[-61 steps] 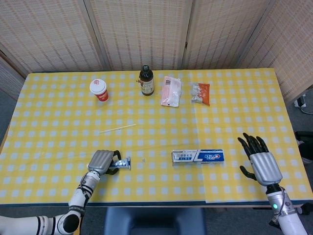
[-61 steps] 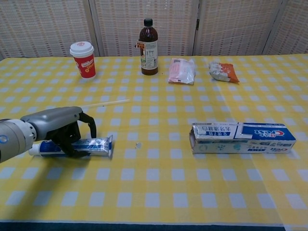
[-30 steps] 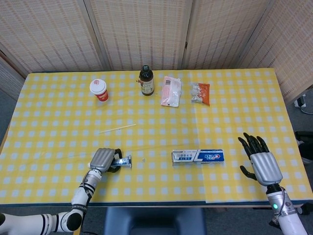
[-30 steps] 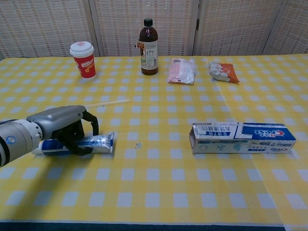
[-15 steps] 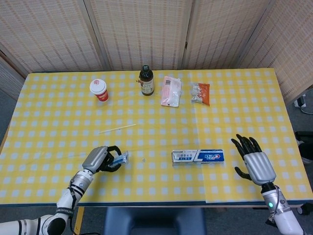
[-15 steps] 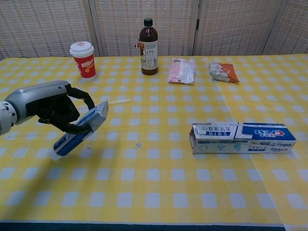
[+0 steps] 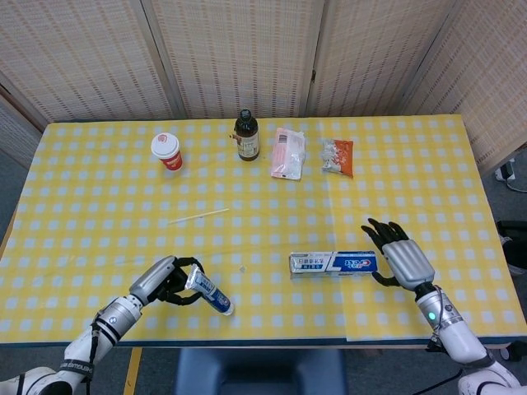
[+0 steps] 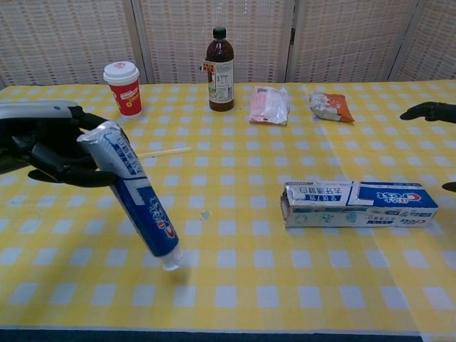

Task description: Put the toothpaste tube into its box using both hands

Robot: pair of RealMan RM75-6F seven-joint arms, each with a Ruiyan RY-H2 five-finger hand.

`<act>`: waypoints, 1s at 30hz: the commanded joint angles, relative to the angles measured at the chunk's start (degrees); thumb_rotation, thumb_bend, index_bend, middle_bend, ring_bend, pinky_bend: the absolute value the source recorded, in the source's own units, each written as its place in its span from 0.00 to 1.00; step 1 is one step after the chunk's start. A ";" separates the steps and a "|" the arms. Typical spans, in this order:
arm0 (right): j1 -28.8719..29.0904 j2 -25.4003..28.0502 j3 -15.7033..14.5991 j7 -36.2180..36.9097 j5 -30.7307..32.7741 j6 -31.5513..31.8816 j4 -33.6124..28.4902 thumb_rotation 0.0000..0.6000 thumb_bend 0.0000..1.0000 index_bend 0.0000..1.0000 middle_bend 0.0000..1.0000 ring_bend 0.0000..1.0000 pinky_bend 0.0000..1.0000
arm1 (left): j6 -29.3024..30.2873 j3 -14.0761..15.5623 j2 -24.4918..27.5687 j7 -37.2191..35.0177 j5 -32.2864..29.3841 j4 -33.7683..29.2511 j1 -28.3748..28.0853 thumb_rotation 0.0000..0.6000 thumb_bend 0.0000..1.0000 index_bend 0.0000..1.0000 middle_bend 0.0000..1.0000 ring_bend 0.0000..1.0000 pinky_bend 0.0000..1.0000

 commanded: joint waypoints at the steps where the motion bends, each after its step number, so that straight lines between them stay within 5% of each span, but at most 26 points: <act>1: 3.60 -1.19 0.23 -1.45 3.50 -5.50 0.00 1.00 0.32 0.00 0.02 0.09 0.00 | -1.07 -0.25 2.02 -2.08 1.28 -1.16 -0.09 1.00 0.57 1.00 1.00 1.00 1.00; 9: 7.48 -4.69 0.18 -3.51 8.11 -10.42 1.38 1.00 0.32 0.01 0.10 0.14 0.01 | 0.28 -0.72 3.87 -3.58 1.27 -2.23 -0.11 1.00 0.57 1.00 1.00 1.00 1.00; 15: 9.25 -7.55 -0.40 -6.70 10.84 -10.96 2.64 1.00 0.32 0.14 0.16 0.20 0.09 | 1.40 -0.78 4.81 -4.34 1.37 -2.68 0.05 1.00 0.56 1.00 1.00 1.00 1.00; 30: 9.73 -14.61 -1.02 -7.48 11.08 -6.54 7.29 1.00 0.32 0.29 0.28 0.32 0.27 | 1.80 -0.22 5.74 -4.84 0.77 -2.13 -0.56 1.00 0.57 1.00 1.00 1.00 1.00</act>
